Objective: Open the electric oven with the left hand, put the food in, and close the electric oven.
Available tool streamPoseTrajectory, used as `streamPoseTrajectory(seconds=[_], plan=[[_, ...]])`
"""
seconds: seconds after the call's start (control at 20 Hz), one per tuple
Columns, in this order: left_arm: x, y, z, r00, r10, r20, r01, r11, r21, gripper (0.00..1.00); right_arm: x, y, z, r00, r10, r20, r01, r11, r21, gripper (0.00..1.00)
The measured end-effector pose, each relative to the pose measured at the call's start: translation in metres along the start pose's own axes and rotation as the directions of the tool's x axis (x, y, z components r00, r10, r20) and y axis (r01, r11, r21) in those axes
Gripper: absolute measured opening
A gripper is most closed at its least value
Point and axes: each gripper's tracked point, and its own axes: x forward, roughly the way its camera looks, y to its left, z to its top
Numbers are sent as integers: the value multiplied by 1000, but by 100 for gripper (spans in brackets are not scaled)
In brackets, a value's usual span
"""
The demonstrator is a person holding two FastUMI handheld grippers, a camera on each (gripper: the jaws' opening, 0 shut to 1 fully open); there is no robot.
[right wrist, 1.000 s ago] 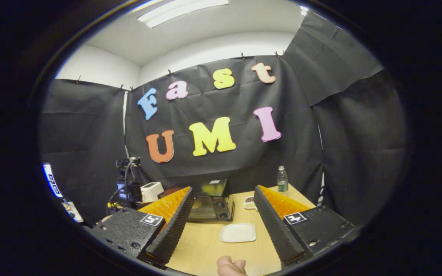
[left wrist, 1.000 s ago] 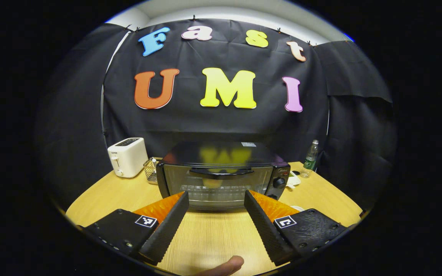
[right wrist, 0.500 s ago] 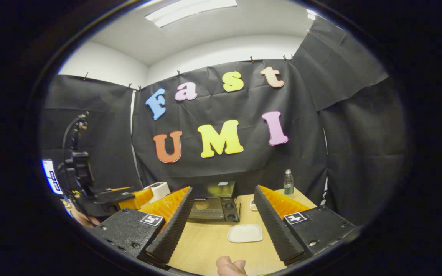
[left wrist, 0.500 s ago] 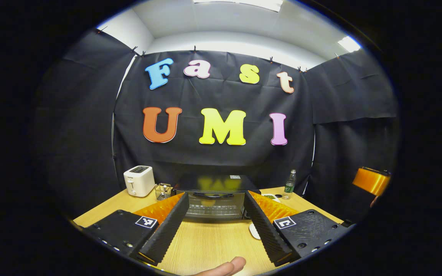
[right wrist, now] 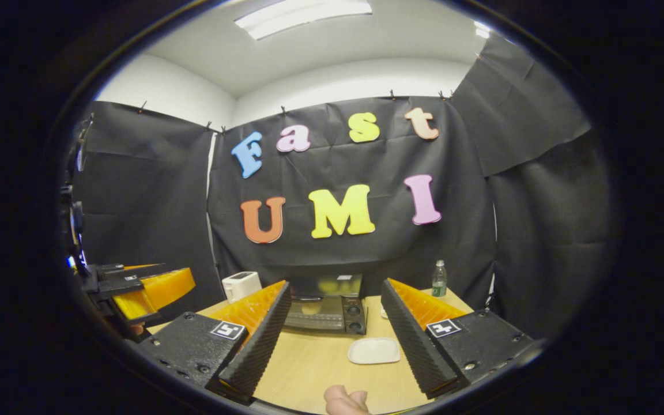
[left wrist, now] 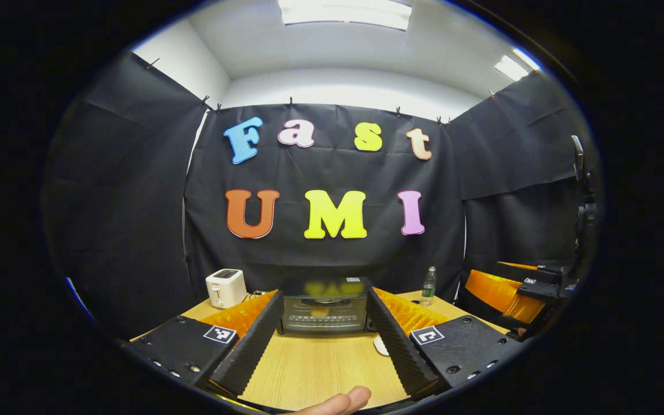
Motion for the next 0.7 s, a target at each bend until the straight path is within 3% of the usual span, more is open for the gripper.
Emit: streamPoseTrajectory(seconds=[0.3, 0.35, 0.4, 0.7], plan=[[-24, 1, -23, 1000, 4, -11, -3, 1000, 26, 94, -4, 5, -21, 1000, 0, -24, 0, 1000, -15, 95], [-26, 1, -28, 1000, 6, -18, -6, 1000, 23, 89, -4, 7, -26, 999, 7, -31, -7, 1000, -17, 95], [-28, -1, -31, 1000, 1, -21, -1, 1000, 16, 94, -4, 9, -30, 999, 15, -39, -16, 1000, -18, 95], [-28, 11, -31, 1000, 22, -8, -22, 1000, 9, 94, -1, 7, -46, 997, 17, -77, -17, 1000, 5, 95]])
